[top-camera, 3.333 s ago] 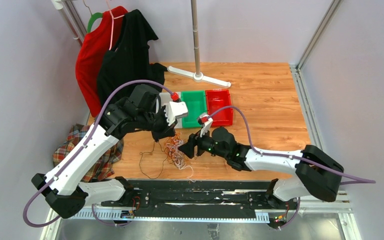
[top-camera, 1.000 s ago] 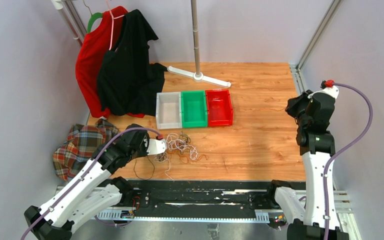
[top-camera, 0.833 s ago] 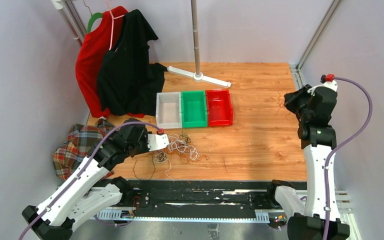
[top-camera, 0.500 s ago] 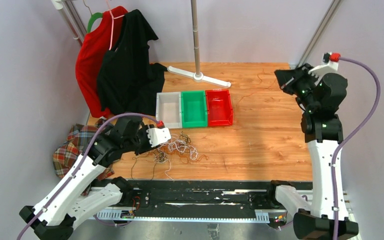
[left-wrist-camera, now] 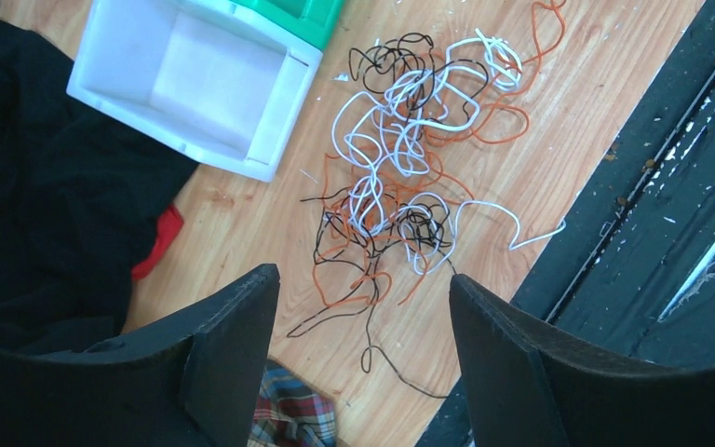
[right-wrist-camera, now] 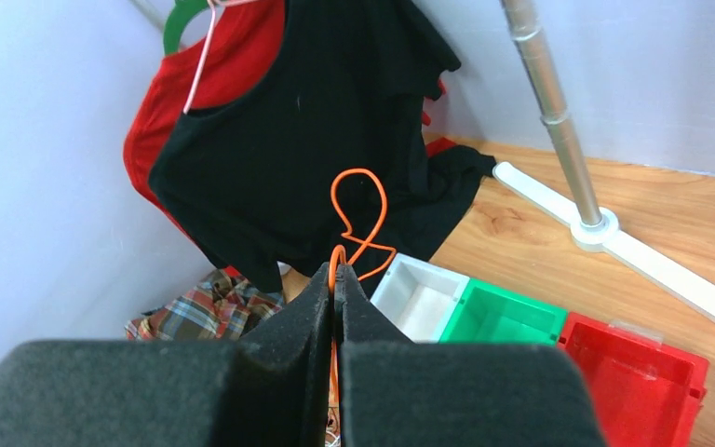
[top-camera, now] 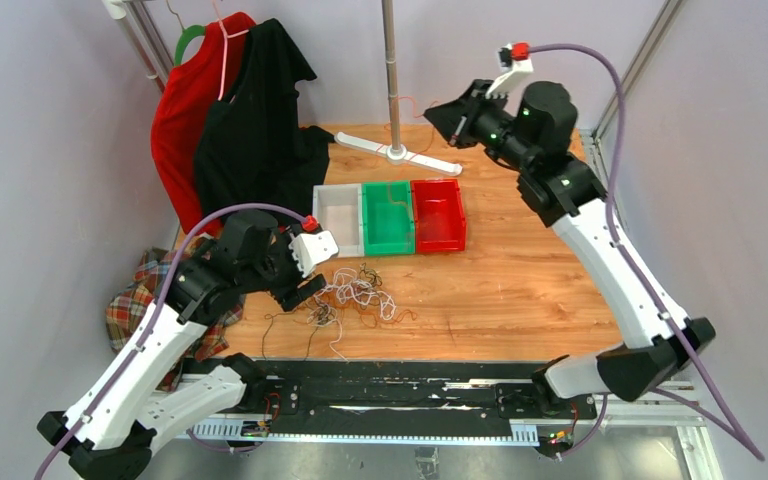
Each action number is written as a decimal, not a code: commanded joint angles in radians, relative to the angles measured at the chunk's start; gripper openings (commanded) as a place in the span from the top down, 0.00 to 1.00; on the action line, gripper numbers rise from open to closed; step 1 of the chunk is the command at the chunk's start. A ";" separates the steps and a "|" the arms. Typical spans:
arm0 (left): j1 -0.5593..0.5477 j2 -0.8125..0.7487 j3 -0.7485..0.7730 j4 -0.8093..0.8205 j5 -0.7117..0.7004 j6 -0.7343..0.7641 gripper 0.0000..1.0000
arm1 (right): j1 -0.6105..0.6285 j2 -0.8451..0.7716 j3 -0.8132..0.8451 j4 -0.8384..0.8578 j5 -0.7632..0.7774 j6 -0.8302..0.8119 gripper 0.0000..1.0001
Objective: Untangle the cables
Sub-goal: Place the cable in the bin, then untie the cable.
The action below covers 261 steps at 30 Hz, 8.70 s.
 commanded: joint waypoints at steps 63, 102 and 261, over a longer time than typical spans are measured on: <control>0.015 -0.084 -0.091 0.013 -0.007 0.078 0.32 | 0.136 0.328 -0.027 0.051 0.169 -0.318 0.99; 0.015 -0.048 -0.091 0.011 0.000 0.092 0.32 | 0.241 0.704 -0.027 0.104 0.421 -0.606 1.00; 0.478 0.257 -0.292 0.016 0.379 0.927 0.99 | 0.553 -0.040 -0.895 0.451 0.440 -0.375 0.53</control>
